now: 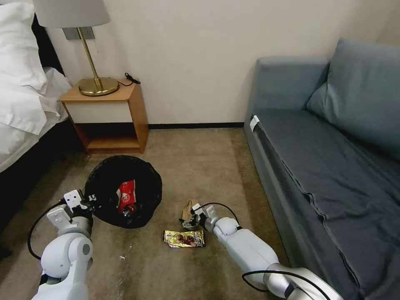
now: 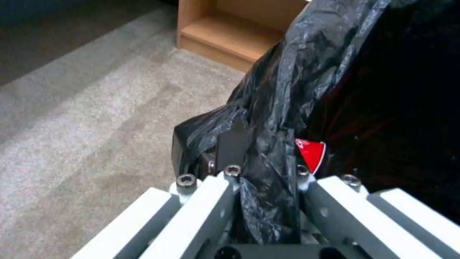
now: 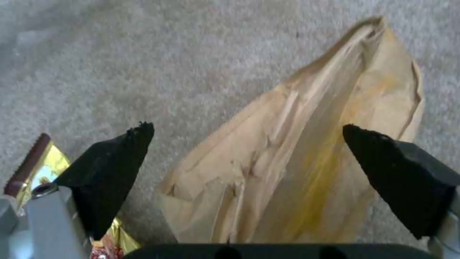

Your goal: Pick up the trash bin, then pick up the garbage on the floor and place it into the trash bin.

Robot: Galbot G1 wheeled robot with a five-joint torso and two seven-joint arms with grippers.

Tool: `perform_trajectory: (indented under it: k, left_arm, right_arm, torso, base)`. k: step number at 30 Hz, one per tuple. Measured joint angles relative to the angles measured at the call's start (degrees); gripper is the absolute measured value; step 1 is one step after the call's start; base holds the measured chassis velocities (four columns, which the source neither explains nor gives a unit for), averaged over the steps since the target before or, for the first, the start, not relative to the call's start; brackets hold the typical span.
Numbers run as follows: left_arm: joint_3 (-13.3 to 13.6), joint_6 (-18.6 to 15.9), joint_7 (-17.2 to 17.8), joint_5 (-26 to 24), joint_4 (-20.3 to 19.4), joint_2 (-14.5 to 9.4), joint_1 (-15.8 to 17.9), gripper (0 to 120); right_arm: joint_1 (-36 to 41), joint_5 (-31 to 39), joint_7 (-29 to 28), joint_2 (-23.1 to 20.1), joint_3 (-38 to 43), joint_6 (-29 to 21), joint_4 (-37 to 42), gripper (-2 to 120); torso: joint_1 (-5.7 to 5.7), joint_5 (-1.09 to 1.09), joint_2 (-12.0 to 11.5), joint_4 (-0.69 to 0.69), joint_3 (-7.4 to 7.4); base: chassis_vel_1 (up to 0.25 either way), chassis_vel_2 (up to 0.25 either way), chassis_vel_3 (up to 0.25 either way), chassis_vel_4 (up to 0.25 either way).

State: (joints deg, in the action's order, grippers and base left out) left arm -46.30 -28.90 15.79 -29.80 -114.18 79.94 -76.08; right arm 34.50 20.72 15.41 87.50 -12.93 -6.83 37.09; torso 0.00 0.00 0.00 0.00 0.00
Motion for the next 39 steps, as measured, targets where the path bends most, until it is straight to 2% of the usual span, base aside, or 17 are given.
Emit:
perform_trajectory:
  k: [3, 4, 6, 10, 12, 14, 15, 16, 19, 20, 26, 28, 39]
  left_arm:
    - [-0.24, -0.01, 0.05, -0.02, -0.39, -0.13, -0.20, 1]
    - [-0.24, -0.01, 0.05, -0.02, -0.39, -0.13, -0.20, 1]
    - [-0.67, -0.02, 0.12, -0.37, -0.53, -0.24, -0.04, 1]
    - [-0.91, -0.03, 0.18, -0.59, -0.53, -0.39, 0.17, 1]
    - [-0.96, -0.04, 0.18, -0.78, -0.52, -0.63, 0.02, 1]
    - [-1.01, -0.04, 0.18, -0.82, -0.52, -0.67, 0.02, 1]
    - [-1.13, -0.02, 0.18, -0.95, -0.50, -0.69, 0.06, 1]
    - [-1.13, -0.02, 0.18, -0.95, -0.50, -0.69, 0.06, 1]
    - [-1.39, -0.02, 0.22, -1.31, -0.34, -0.79, 0.38, 1]
    - [-1.39, -0.02, 0.22, -1.31, -0.34, -0.79, 0.38, 1]
    - [-1.46, -0.02, 0.43, -1.53, -0.09, -1.09, 0.38, 1]
    - [-1.43, -0.02, 0.47, -1.52, -0.04, -1.13, 0.37, 1]
    - [-0.77, -0.08, 0.68, -1.60, 0.54, -1.55, 1.10, 1]
  right_arm:
    - [0.05, -0.16, -0.45, 0.17, 0.08, -0.03, -0.48, 87]
    - [0.05, -0.16, -0.45, 0.17, 0.08, -0.03, -0.48, 87]
    - [0.33, -0.49, -0.42, -0.11, 0.26, 0.33, -0.41, 76]
    - [0.48, -0.66, -0.42, -0.39, 0.41, 0.78, -0.36, 66]
    - [0.66, -0.95, -0.42, -0.71, 0.69, 1.37, -0.30, 54]
    - [0.71, -0.98, -0.41, -0.77, 0.81, 1.47, -0.24, 51]
    - [0.78, -0.91, -0.39, -0.87, 0.87, 1.53, -0.05, 44]
    - [0.78, -0.91, -0.39, -0.87, 0.87, 1.53, -0.05, 44]
    - [0.93, -0.66, -0.37, -1.00, 0.90, 1.68, 0.48, 31]
    - [0.93, -0.66, -0.37, -1.00, 0.90, 1.68, 0.48, 31]
    - [0.95, -0.98, -0.35, -0.87, 1.19, 2.38, 0.56, 3]
    - [0.95, -1.18, -0.34, -0.95, 1.34, 2.52, 0.71, 0]
    - [1.22, 0.15, -2.25, -2.86, 2.56, 3.90, 3.71, 0]
  torso:
    - [0.00, 0.00, 0.00, 0.00, 0.00]
    - [0.00, 0.00, 0.00, 0.00, 0.00]
    - [0.00, 0.00, 0.00, 0.00, 0.00]
    - [0.00, 0.00, 0.00, -0.01, 0.00]
    - [0.00, 0.00, 0.00, 0.00, 0.00]
    - [0.00, 0.00, 0.00, -0.01, 0.00]
    - [0.00, 0.00, 0.00, 0.00, 0.00]
    - [0.00, 0.00, 0.00, 0.00, 0.00]
    - [0.00, 0.00, 0.00, -0.01, 0.00]
    - [0.00, 0.00, 0.00, -0.01, 0.00]
    - [0.00, 0.00, 0.00, 0.00, 0.00]
    - [0.00, 0.00, 0.00, 0.00, 0.00]
    - [0.00, 0.00, 0.00, -0.01, 0.00]
  base:
    - [0.000, 0.000, 0.000, 0.000]
    - [0.000, 0.000, 0.000, 0.000]
    - [0.000, 0.000, 0.000, 0.000]
    - [0.000, 0.000, 0.000, 0.000]
    - [0.000, 0.000, 0.000, 0.000]
    - [0.000, 0.000, 0.000, 0.000]
    - [0.000, 0.000, 0.000, 0.000]
    - [0.000, 0.000, 0.000, 0.000]
    - [0.000, 0.000, 0.000, 0.000]
    - [0.000, 0.000, 0.000, 0.000]
    - [0.000, 0.000, 0.000, 0.000]
    - [0.000, 0.000, 0.000, 0.000]
    - [0.000, 0.000, 0.000, 0.000]
